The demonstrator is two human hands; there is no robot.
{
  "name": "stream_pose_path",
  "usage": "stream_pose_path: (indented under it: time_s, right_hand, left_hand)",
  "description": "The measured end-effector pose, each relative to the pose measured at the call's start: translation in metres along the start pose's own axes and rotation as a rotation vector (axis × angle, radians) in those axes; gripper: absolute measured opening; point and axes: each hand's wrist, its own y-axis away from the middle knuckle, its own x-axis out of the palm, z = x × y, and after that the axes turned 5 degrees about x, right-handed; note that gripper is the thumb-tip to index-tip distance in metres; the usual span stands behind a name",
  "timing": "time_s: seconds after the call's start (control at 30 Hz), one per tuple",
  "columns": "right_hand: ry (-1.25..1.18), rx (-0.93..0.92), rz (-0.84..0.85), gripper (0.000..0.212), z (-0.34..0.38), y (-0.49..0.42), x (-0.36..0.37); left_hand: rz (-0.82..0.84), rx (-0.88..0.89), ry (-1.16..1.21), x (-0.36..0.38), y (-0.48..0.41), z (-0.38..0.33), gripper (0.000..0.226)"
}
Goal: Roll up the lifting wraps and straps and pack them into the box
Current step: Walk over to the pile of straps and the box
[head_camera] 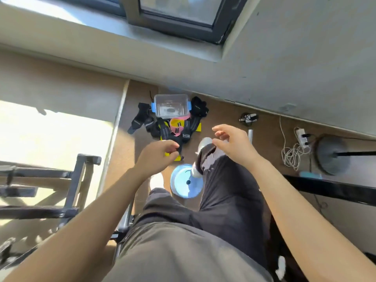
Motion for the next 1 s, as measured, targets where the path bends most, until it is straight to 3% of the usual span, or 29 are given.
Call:
stream_pose_path:
  time_s: [0.17,0.43,0.63,0.8,1.0]
  right_hand:
    - [0.022,-0.027,0.014,0.036,0.002,-0.055,-0.022]
    - [-0.012,-0.057,0.206,0.033,-0.014,-0.208,-0.032]
    - [0.031,-0.118,0.323,0.032,-0.021,-0.311,-0.031]
    - [0.059,-0.141,0.356,0.032,-0.034,-0.377,0.012]
    - [0.175,-0.105,0.435,0.033,-0.091,-0.462,0.128]
  left_hand:
    - [-0.014,-0.047,0.010,-0.012,-0.045,0.000,0.033]
    - [-0.211,-0.354,0.068,-0.026,-0.119,0.019,0.029]
    - [-0.269,-0.486,0.016,-0.039,-0.170,0.015,0.026]
    - [-0.243,-0.491,0.004,-0.042,-0.232,0.062,0.024]
    - [-0.113,-0.420,0.042,0.020,-0.335,0.190,0.027]
